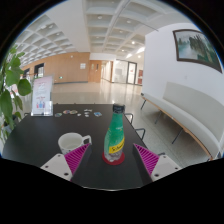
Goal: Pour water
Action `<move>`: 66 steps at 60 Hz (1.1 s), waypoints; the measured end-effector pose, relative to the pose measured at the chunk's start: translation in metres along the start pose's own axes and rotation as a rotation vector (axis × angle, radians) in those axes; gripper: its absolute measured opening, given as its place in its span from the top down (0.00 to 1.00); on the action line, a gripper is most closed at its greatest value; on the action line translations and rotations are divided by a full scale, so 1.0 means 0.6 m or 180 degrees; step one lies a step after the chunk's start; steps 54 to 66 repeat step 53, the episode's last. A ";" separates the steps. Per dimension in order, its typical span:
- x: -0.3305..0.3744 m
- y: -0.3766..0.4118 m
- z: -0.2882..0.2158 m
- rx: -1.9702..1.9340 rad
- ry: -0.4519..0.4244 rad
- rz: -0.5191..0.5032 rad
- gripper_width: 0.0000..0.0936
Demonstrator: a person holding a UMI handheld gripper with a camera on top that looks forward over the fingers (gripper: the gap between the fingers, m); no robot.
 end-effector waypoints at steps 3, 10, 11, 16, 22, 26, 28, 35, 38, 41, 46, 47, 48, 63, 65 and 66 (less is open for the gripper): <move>0.030 0.005 -0.001 0.0003 -0.0002 0.0002 0.08; 0.130 0.017 0.001 0.0035 -0.0117 -0.0016 0.09; 0.142 0.019 0.002 0.0040 -0.0119 -0.0021 0.09; 0.192 0.024 0.011 0.0016 -0.0130 -0.0038 0.09; 0.240 0.033 0.025 -0.0048 -0.0099 -0.0079 0.09; 0.260 0.037 0.035 -0.0079 -0.0071 -0.0119 0.09; 0.269 0.038 0.039 -0.0076 -0.0051 -0.0128 0.09; 0.283 0.035 0.047 -0.0065 -0.0068 -0.0102 0.09; 0.286 0.035 0.049 -0.0071 -0.0055 -0.0090 0.09; 0.289 0.033 0.051 -0.0010 -0.0055 -0.0046 0.08; 0.289 0.034 0.055 0.0096 -0.0069 -0.0056 0.09; 0.289 0.035 0.056 0.0101 -0.0066 -0.0061 0.09; 0.290 0.036 0.057 0.0104 -0.0064 -0.0065 0.09; 0.286 0.037 0.059 0.0115 -0.0070 -0.0041 0.08; 0.286 0.037 0.059 0.0115 -0.0070 -0.0041 0.08; 0.286 0.037 0.059 0.0115 -0.0070 -0.0041 0.08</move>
Point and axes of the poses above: the point between the fingertips, and its own axes, seen from behind it with the camera up: y to the left, z down, x backward, against the way the camera looks, the point moved 6 cm from there along x, backward, against the way the camera looks, and after that the axes turned 4 degrees about y, right-handed, at the moved point
